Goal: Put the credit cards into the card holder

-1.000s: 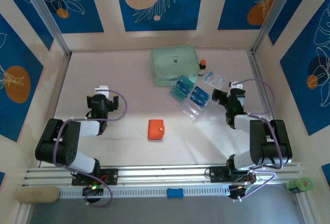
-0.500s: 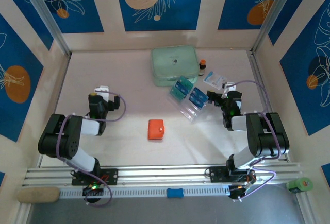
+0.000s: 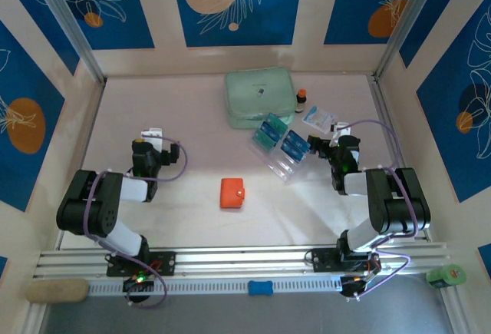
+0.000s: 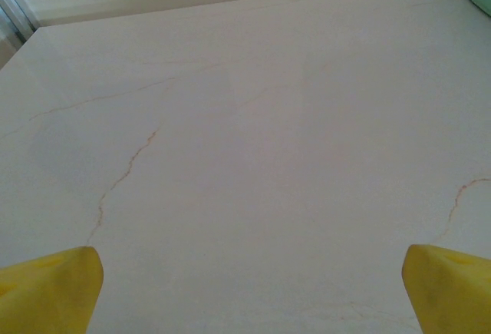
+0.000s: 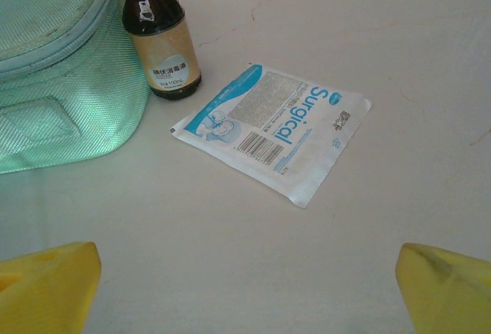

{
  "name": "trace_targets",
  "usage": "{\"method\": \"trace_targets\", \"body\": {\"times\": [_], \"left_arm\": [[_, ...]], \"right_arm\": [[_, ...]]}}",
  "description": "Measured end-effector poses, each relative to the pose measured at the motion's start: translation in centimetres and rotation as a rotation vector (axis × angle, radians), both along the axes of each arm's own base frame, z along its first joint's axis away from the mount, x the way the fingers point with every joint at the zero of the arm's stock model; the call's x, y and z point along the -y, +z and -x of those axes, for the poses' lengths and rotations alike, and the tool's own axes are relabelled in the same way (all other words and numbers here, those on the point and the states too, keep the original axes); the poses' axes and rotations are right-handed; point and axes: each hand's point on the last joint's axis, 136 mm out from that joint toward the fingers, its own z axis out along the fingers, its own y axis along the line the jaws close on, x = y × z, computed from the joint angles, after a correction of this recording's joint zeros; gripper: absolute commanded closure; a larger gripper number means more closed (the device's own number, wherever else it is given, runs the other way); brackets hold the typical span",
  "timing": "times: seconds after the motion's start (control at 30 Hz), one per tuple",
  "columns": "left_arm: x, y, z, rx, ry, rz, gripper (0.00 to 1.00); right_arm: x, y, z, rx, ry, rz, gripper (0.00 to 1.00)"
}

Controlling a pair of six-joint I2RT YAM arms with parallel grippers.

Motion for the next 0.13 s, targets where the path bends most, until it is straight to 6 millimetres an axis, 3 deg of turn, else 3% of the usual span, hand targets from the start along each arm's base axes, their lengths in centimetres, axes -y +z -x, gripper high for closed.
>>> {"method": "trace_targets", "body": {"times": [0.13], "left_arm": [[0.0, 0.0, 0.0, 0.0, 0.0, 0.0, 0.0]], "right_arm": [[-0.42, 0.0, 0.03, 0.0, 0.028, -0.005, 0.01]]}}
